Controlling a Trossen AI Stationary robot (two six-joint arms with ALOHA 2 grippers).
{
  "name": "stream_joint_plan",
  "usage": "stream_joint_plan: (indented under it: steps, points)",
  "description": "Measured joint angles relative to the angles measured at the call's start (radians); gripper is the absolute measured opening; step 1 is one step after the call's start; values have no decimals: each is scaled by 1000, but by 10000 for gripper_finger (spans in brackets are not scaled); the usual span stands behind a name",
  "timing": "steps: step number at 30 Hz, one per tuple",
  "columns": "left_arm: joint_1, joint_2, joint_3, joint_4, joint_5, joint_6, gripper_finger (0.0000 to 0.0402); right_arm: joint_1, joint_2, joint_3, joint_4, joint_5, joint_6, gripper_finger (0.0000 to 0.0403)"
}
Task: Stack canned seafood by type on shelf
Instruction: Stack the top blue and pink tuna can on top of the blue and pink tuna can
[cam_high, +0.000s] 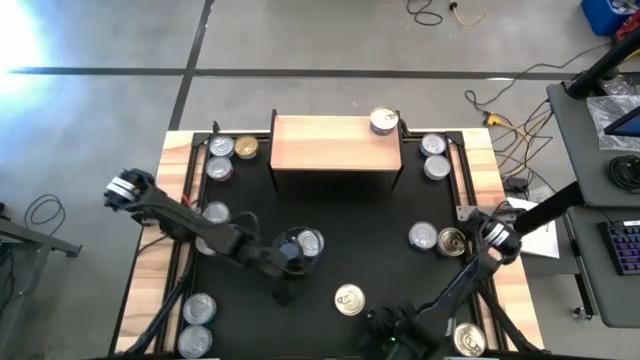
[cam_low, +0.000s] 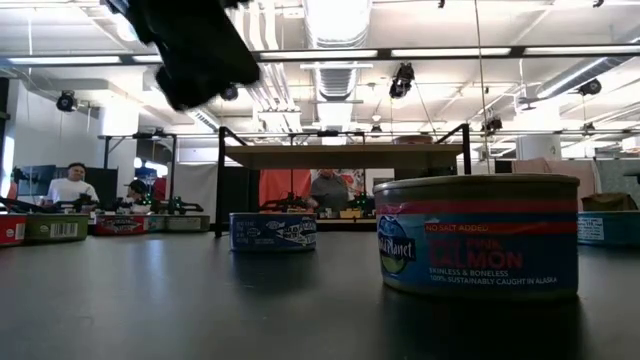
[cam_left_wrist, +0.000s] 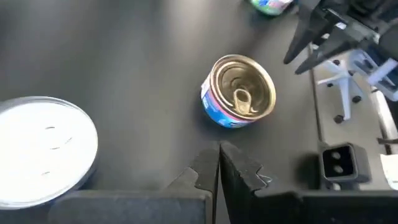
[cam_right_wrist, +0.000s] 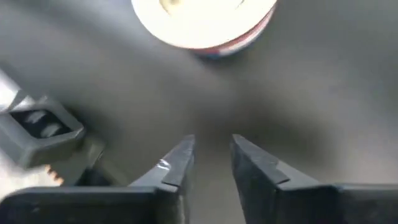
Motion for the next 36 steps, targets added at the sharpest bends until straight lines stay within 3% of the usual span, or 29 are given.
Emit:
stream_joint_plan:
  steps: [5,10,14,21,29,32,36]
  points:
    - [-19,112,68,2,81,27,0,-69,17,-2,-18,8,-45,125]
    - [-56,140,105,-13,100,46,0,-185,-17,-3,-49,17,-233,139]
    - [-112,115,107,-51,55,45,0,-265,-52,-2,-63,34,-402,162]
    - [-217,50,93,-270,-162,-19,0,-264,-82,0,-60,37,-503,234]
    - [-157,26,63,-289,-168,25,0,-248,-53,-2,-54,132,-424,321]
    - [-130,21,45,-291,-161,38,0,-293,-53,1,-7,205,-428,329]
    - [-122,1,18,-298,-133,32,0,-367,-52,16,63,226,-580,315]
